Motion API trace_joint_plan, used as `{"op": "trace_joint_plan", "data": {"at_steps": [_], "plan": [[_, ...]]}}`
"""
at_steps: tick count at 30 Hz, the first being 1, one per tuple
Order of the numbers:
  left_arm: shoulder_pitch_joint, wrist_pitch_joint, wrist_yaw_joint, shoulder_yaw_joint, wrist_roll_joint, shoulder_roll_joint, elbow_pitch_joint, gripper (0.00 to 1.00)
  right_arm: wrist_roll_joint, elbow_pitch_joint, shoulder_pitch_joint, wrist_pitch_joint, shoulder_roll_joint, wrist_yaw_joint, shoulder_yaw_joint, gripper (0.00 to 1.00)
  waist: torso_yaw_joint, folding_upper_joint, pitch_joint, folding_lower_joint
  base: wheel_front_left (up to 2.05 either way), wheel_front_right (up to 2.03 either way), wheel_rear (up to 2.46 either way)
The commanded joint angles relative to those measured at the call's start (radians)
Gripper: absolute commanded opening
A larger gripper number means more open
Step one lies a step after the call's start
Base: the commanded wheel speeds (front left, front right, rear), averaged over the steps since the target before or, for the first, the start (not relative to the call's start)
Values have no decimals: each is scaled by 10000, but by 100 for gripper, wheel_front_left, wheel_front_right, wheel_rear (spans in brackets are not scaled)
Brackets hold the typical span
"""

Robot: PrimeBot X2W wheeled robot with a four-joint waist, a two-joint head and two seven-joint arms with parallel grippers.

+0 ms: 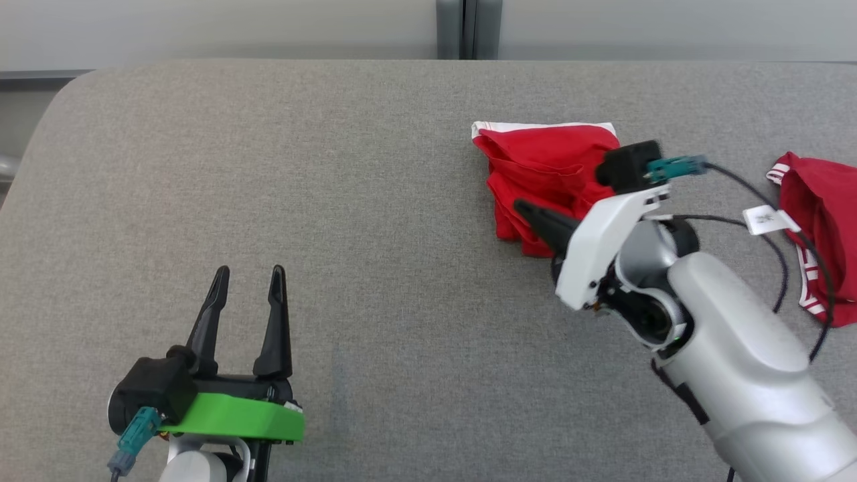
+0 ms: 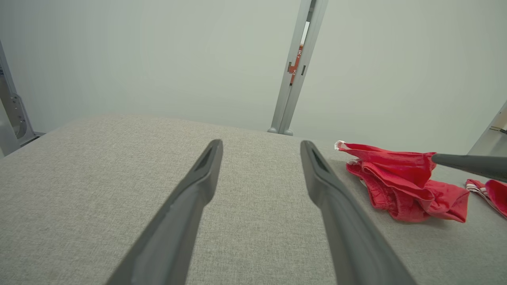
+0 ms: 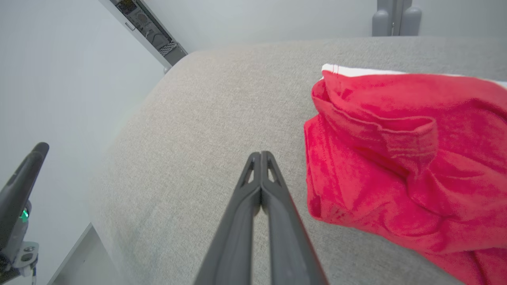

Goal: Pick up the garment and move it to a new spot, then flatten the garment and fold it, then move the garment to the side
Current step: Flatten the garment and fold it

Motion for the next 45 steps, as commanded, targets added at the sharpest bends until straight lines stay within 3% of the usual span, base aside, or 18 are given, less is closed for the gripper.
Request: {"op": "trace_joint_plan", "data": {"at_steps": [1,8,15,20,27,37,45], "plan": [[154,3,-6,31,58,22,-8,100,-145,-299,215,-341,-244,-7,-444,0,-35,0,-115,0,0,0,0],[228,3,-22,-66,18,23,-93,100,-1848,-499,528,-1466,-743,-6,-2800,0,-41,0,-73,0,0,0,0],[-253,3,-47,-357,-48,23,-147,100,-3515,1008,-320,-2730,-1188,-6,-2993,0,378,0,591,0,0,0,0],[-485,3,-58,-452,-95,22,-132,100,-3838,2546,-1079,-3036,-1141,-6,-2374,0,797,0,997,0,0,0,0],[-618,3,-69,-443,-197,22,-57,100,-3203,3932,-1534,-2772,-857,-7,-1102,0,1050,0,1158,0,0,0,0],[-504,3,-67,-318,-228,22,-1,100,-1827,3530,-935,-2597,-628,-6,668,0,776,0,904,0,0,0,0],[-467,3,-72,-338,-199,23,61,100,-1577,3228,-576,-2633,-110,-4,1666,0,624,0,745,0,0,0,0]]}}
